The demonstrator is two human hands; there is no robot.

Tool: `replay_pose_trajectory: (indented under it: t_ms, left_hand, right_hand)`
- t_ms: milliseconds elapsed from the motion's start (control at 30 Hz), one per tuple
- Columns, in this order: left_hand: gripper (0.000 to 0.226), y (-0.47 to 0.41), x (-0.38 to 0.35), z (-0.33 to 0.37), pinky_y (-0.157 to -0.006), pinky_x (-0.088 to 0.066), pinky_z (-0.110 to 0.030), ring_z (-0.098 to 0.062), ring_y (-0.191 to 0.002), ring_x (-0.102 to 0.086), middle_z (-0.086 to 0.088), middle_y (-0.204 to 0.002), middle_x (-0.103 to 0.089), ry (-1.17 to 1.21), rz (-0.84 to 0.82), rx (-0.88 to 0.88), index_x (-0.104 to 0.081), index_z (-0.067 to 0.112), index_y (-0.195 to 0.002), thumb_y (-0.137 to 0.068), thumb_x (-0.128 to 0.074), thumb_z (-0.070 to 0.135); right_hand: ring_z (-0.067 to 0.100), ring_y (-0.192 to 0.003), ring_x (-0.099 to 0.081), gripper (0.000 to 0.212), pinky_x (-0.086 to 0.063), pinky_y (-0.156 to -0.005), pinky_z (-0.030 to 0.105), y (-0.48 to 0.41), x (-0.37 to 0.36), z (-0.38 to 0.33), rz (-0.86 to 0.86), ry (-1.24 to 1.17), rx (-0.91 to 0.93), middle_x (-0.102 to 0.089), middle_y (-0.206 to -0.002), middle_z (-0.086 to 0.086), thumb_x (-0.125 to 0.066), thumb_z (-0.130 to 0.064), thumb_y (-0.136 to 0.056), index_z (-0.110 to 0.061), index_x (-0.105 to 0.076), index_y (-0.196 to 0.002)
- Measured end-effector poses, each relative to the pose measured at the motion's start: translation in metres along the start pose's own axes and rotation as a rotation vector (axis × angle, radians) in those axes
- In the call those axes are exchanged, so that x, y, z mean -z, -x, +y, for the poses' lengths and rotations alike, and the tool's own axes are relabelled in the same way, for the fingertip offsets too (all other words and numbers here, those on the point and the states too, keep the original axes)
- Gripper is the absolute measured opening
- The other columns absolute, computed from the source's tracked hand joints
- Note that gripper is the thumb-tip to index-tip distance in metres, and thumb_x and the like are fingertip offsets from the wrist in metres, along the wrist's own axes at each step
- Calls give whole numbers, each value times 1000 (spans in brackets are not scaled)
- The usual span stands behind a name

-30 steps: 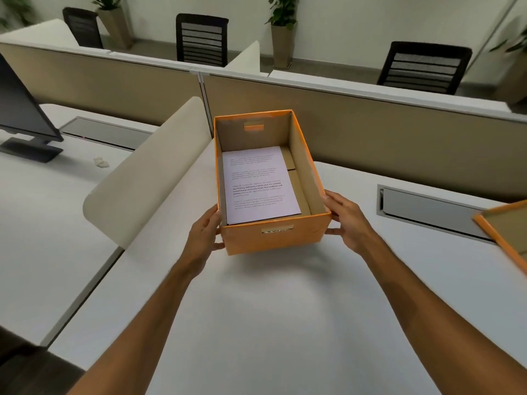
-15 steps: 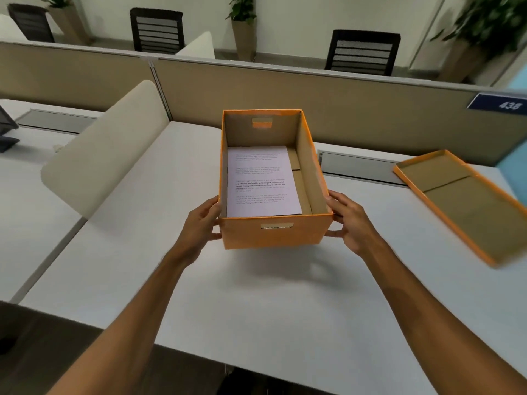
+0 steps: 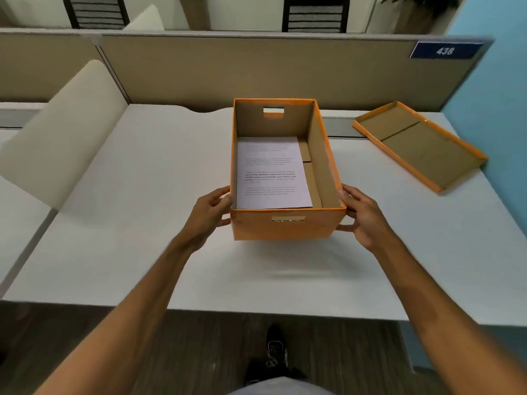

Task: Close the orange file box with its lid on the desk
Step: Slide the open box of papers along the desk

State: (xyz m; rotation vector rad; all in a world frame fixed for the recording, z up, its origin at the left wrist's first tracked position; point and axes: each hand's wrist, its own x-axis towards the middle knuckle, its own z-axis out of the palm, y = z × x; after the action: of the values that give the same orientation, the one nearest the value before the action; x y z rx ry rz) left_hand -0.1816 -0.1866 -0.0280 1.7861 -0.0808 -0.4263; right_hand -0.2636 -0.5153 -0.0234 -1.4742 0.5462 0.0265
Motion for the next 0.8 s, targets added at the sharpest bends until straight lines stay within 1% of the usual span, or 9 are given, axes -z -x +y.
replay_pose_trajectory:
  t_ms: [100,200,233,333,400,467,567,633,800]
  left_hand:
    - [50,20,-7,-6,-83,-58,-36,-12,-107,-68,14,-117,-71,6,-43,2,-53,29,-142,-96,-53,48]
    - [47,41,-14,-15,-81,-58,-30,-8,-106,-68,22,-112,-71,0,-74,5,-52,28,-142,-98,-51,44]
    - [47,47,-16,-18,-83,-57,-33,-10,-106,-67,21,-114,-70,-9,-83,9,-51,28,-143,-99,-50,44]
    - [50,62,-22,-27,-92,-54,-45,-19,-115,-63,7,-132,-63,-25,-108,25,-49,27,-145,-98,-49,45]
    - [51,71,-25,-31,-95,-52,-48,-21,-118,-61,3,-137,-60,-24,-110,38,-48,27,-146,-98,-49,45]
    - [51,77,-26,-33,-96,-51,-50,-21,-118,-60,5,-132,-62,-23,-109,53,-47,25,-146,-99,-49,43]
    - [52,83,-31,-36,-97,-50,-52,-21,-119,-60,12,-118,-67,-25,-103,77,-45,22,-148,-99,-50,40]
    - [52,86,-34,-37,-98,-49,-53,-22,-120,-60,16,-112,-69,-30,-98,93,-44,21,-148,-100,-50,38]
    - [50,92,-40,-35,-99,-48,-53,-21,-119,-59,17,-110,-68,-39,-71,105,-43,21,-149,-101,-48,36]
  right_hand:
    - [24,-111,-66,34,-56,-81,55,26,6,16,29,-15,-7,-72,-117,-1,-61,-39,-95,-32,-63,-129]
    - [24,-113,-64,36,-56,-80,53,51,10,33,65,-27,-14,-70,-121,-3,-60,-42,-95,-34,-62,-130]
    - [24,-113,-64,38,-56,-79,52,59,11,38,74,-30,-18,-70,-122,-4,-60,-43,-94,-34,-61,-131]
    - [24,-112,-65,40,-56,-74,49,80,12,54,89,-30,-34,-70,-120,-5,-59,-46,-93,-36,-59,-132]
    - [25,-110,-65,40,-57,-75,50,88,14,64,101,-28,-38,-70,-119,-5,-58,-45,-94,-35,-59,-133]
    - [26,-110,-66,39,-57,-81,56,94,18,71,103,-31,-46,-71,-118,-3,-57,-44,-95,-34,-58,-133]
    - [28,-112,-65,39,-54,-87,60,98,22,77,105,-42,-60,-71,-119,-1,-57,-41,-97,-33,-58,-134]
    - [28,-114,-63,40,-53,-88,59,99,23,80,105,-38,-63,-69,-122,-1,-57,-41,-97,-33,-57,-136]
    - [24,-113,-62,41,-53,-87,56,99,23,83,99,-39,-53,-67,-123,-4,-54,-44,-97,-35,-55,-137]
